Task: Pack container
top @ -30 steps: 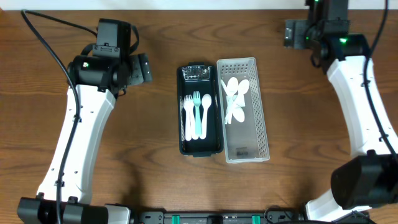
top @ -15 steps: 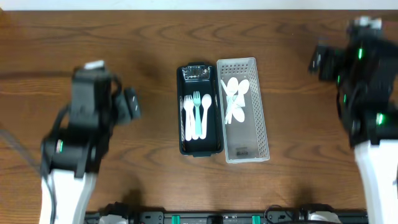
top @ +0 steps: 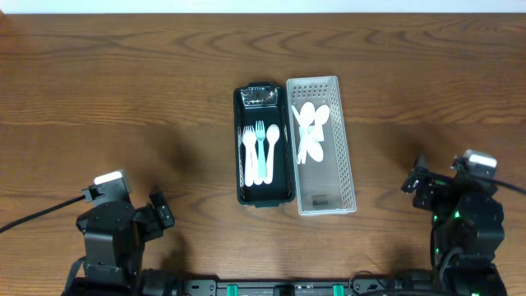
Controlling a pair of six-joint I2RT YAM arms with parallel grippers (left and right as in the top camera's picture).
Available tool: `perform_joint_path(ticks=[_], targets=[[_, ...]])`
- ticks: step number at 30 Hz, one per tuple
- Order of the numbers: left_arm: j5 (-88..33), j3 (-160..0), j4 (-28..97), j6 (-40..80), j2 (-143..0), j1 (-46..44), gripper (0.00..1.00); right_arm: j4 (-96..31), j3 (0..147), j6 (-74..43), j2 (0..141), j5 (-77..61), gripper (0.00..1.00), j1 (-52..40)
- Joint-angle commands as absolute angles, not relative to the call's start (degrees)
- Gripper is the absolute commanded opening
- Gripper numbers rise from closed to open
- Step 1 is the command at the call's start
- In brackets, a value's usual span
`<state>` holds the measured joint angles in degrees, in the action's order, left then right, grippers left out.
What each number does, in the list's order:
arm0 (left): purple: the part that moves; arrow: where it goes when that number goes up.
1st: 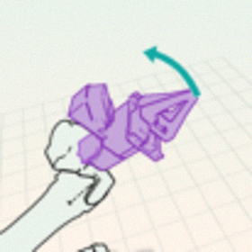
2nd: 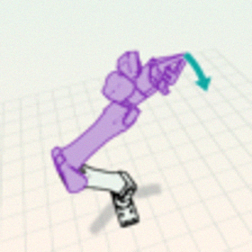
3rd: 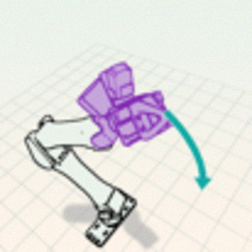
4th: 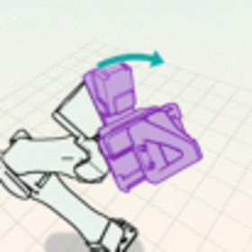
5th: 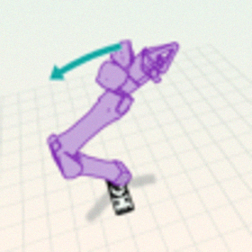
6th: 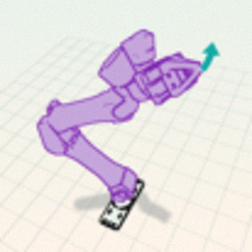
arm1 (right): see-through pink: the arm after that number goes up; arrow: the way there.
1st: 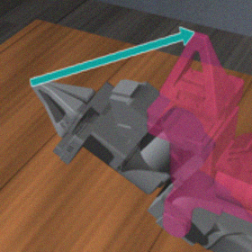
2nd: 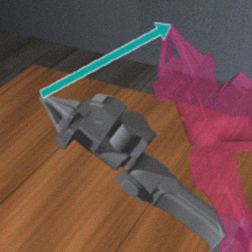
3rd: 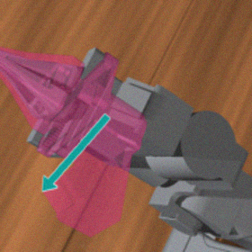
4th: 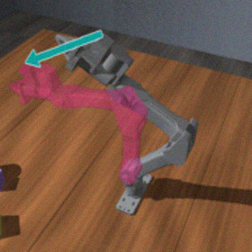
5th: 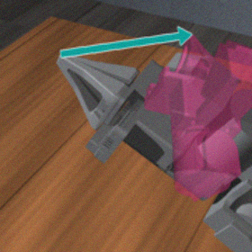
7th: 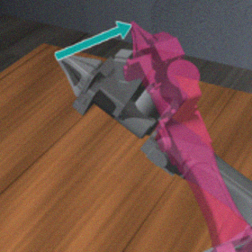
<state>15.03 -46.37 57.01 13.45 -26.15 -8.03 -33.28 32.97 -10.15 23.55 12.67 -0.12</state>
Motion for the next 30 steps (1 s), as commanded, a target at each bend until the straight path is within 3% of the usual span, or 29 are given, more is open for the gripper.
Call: perform_joint_path(ticks=[1, 22, 30], targets=[[16.1, -46.1, 56.4, 13.1, -25.7, -7.8, 0.98, -34.8, 32.0, -11.3, 22.3, 13.5, 0.99, -0.2], [16.0, -46.1, 55.5, 13.1, -25.7, -7.8, 0.98, -54.6, 32.0, -10.8, 21.6, 14.1, 0.99, -0.2], [16.0, -46.1, 55.5, 13.1, -25.7, -7.8, 0.98, -52.2, 28.3, -10.6, 6.4, 5.7, 0.99, 1.2]])
